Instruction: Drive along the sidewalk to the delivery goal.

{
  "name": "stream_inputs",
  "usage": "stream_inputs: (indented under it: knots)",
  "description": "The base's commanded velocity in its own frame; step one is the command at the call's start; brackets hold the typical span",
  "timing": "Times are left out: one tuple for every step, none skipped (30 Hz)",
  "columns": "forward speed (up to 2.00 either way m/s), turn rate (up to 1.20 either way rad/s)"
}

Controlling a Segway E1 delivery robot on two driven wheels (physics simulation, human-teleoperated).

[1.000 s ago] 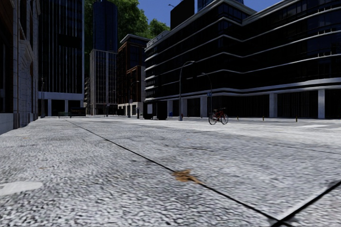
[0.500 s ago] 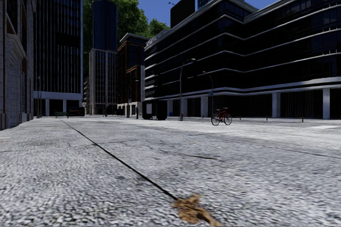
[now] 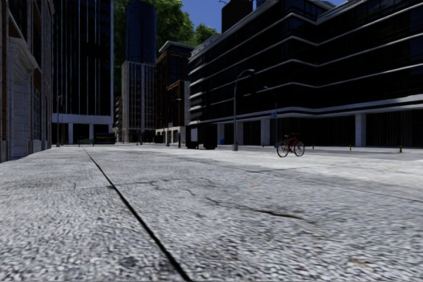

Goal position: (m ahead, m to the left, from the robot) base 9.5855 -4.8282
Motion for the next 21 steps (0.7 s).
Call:
stream_inputs:
  knots:
    - [1.58,1.09]
    - [1.58,1.11]
    - [1.58,1.14]
    - [1.58,1.15]
    - [1.58,1.15]
    - [1.58,1.15]
    - [1.58,1.15]
    - [1.58,1.15]
    - [1.58,1.14]
    - [1.58,1.14]
    - [1.58,0.95]
    - [1.58,0.86]
    - [1.58,0.83]
    - [1.58,0.8]
    - [1.58,0.8]
    - [1.58,0.79]
    - [1.58,0.76]
    - [1.58,0.71]
    - [1.58,0.67]
    - [1.58,0.63]
    - [1.58,0.5]
